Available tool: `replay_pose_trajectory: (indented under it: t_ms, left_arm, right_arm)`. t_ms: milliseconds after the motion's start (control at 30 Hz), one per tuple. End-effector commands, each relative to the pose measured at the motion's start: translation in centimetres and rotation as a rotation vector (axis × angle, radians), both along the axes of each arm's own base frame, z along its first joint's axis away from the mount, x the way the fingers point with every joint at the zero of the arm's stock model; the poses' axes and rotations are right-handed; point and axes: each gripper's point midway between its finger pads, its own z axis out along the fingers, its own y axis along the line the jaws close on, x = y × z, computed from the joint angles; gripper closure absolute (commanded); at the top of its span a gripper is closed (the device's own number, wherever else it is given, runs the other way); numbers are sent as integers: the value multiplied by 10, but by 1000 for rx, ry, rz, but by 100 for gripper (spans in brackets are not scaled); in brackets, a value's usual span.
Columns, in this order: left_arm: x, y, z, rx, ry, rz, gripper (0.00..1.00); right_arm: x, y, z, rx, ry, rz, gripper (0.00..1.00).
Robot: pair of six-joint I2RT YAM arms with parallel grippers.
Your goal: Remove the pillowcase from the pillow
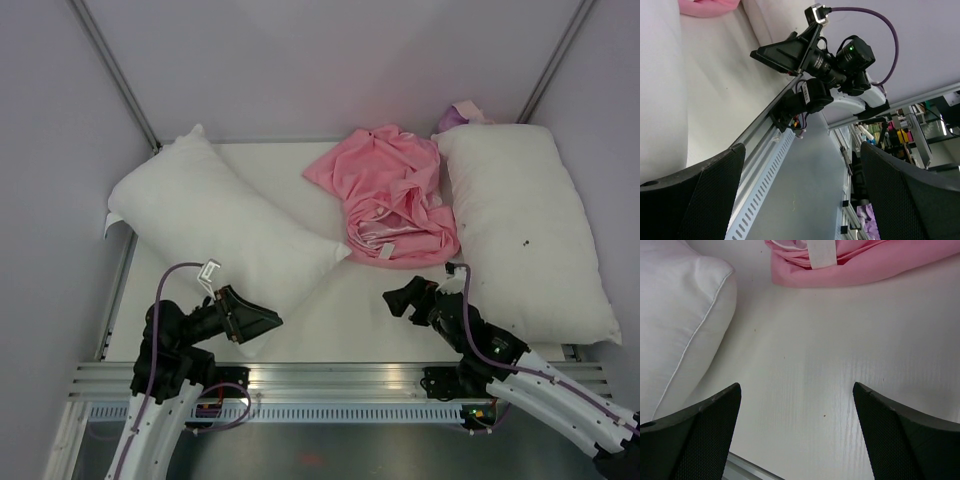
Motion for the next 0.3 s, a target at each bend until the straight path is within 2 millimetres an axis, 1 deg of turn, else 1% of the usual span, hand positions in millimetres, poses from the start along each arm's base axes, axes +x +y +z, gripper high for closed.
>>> replay_pose_trajectory:
  t_ms: [0, 33, 100, 133, 167, 200, 233, 267]
  left_arm:
    - [-17, -4, 24, -103, -90, -86, 0]
    - [-16, -5, 23, -115, -103, -93, 0]
    - [-17, -6, 24, -138, -93, -114, 0]
    - [-16, -7, 20, -145, -84, -120, 0]
    - [-17, -7, 25, -162, -119, -127, 0]
    - [-19, -8, 27, -178, -107, -142, 0]
    - [-18, -8, 24, -186, -102, -152, 0]
    - [-22, -8, 31, -208, -161, -167, 0]
  right_arm:
    - [0, -5, -4, 27, 14, -44, 2]
    - [-1, -4, -3, 36, 11, -37, 2]
    - [-3, -3, -9, 40, 21, -30, 2]
    - [-3, -3, -9, 44, 19, -28, 2]
    - [-5, 0, -10, 54, 20, -10, 2]
    - [-6, 1, -15, 57, 27, -4, 2]
    - [-5, 6, -8, 85, -3, 15, 2]
    - [-11, 16, -4, 113, -7, 76, 2]
